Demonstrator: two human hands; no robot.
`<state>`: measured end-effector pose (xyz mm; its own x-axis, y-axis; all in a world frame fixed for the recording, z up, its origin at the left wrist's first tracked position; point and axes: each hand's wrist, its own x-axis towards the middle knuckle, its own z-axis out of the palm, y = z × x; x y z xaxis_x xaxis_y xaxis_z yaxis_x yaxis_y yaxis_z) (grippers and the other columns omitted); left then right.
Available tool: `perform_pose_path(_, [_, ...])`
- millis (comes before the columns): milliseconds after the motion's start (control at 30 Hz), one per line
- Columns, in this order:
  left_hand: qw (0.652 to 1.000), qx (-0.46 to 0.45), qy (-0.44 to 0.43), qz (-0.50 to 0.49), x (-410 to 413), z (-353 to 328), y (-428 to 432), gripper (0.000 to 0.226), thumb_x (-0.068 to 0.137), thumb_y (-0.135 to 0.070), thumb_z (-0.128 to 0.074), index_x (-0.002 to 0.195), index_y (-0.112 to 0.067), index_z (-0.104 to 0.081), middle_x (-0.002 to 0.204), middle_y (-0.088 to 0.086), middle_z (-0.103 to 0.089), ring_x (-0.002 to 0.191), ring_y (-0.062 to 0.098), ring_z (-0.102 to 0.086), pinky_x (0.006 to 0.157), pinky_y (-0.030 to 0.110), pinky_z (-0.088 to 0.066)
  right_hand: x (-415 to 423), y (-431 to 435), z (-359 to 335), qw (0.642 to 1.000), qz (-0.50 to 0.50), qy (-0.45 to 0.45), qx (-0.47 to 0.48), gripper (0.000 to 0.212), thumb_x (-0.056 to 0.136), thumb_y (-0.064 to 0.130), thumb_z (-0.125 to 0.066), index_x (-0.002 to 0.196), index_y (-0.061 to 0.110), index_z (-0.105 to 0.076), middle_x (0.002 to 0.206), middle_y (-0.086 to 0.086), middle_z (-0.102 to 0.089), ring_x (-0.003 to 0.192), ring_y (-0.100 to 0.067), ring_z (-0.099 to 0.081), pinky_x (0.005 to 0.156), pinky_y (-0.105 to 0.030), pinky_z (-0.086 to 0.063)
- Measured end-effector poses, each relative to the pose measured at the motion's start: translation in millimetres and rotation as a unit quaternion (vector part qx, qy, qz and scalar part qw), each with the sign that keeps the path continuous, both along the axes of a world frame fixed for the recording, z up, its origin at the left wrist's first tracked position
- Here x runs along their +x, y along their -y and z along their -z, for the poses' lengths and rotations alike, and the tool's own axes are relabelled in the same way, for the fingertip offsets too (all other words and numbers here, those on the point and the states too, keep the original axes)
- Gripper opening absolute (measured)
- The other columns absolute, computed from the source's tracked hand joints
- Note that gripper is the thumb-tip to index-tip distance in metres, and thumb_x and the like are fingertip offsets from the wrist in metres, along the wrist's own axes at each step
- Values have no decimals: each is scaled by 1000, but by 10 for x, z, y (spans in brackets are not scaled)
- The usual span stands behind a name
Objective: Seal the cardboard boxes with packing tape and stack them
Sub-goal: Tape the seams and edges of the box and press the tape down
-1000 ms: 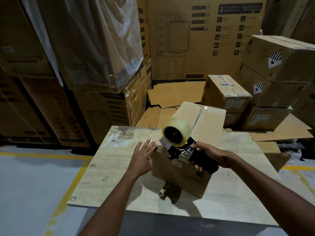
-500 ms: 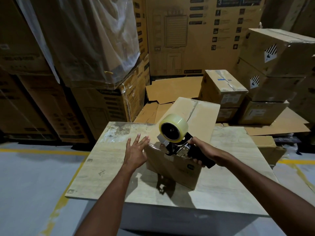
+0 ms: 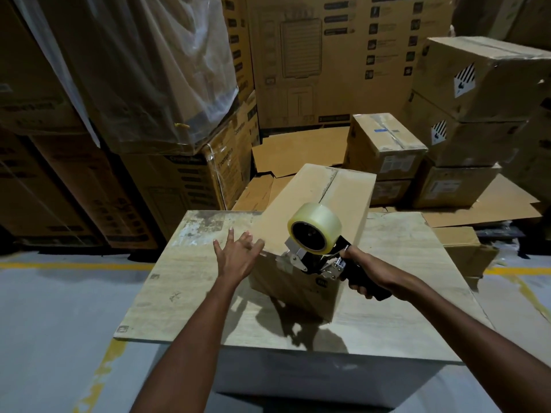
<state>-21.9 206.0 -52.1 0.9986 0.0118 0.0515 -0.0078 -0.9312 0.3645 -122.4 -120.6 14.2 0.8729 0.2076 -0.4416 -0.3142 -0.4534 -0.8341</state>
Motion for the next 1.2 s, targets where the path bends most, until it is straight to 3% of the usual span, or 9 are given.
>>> perform_pose_path(133, [1000, 19, -19, -15, -40, -26, 71, 96, 83, -91, -36, 149, -24, -52, 165, -11, -31, 158, 23, -5, 118, 69, 2, -32, -4, -36, 1000, 1, 8, 4, 72, 102, 63, -34, 94, 0, -69, 71, -6, -53, 58, -20, -43, 54, -31, -37])
perform_pose_path(467, [998, 41, -22, -42, -78, -33, 133, 92, 85, -90, -31, 152, -28, -46, 166, -13, -29, 158, 23, -3, 118, 69, 5, -281, 490, 50, 999, 34, 6, 1, 67, 101, 62, -36, 90, 4, -67, 71, -7, -56, 62, -21, -47, 59, -34, -39])
perform_pose_path(700, [996, 70, -23, -55, -128, -75, 259, 81, 96, -76, -32, 155, -21, -43, 167, -4, -28, 158, 25, -4, 119, 66, 6, -357, 649, 167, 999, 36, 17, 2, 72, 84, 72, -41, 89, 5, -68, 70, -7, -55, 64, -24, -43, 63, -41, -33])
perform_pose_path(800, [990, 140, 13, 18, -159, -145, 466, 65, 105, -57, -36, 150, -13, -49, 162, 6, -38, 156, 27, -18, 125, 56, -6, -378, 642, 149, 999, 31, 22, 4, 68, 86, 69, -41, 87, 6, -67, 69, -8, -52, 64, -25, -40, 59, -38, -30])
perform_pose_path(900, [985, 120, -7, 122, -272, -175, 793, 68, 105, -57, -39, 150, -7, -49, 162, 15, -35, 153, 30, -24, 124, 47, -18, -392, 656, 119, 999, 33, 24, 13, 64, 99, 60, -37, 90, 4, -66, 70, -8, -53, 58, -21, -43, 56, -32, -36])
perform_pose_path(1067, [991, 80, -18, 106, -321, -120, 823, 82, 98, -69, -40, 151, -7, -47, 163, 16, -33, 153, 30, -25, 123, 46, -22, -407, 654, 173, 999, 28, 21, 18, 71, 82, 73, -41, 88, 7, -67, 67, -5, -54, 64, -24, -41, 59, -37, -30])
perform_pose_path(1200, [989, 87, -26, 113, -344, -181, 830, 91, 92, -78, -40, 152, -9, -46, 163, 14, -33, 153, 28, -27, 123, 44, -22, -484, 738, 258, 998, 37, 21, 39, 71, 80, 74, -41, 87, 8, -67, 67, -4, -55, 64, -23, -42, 59, -36, -32])
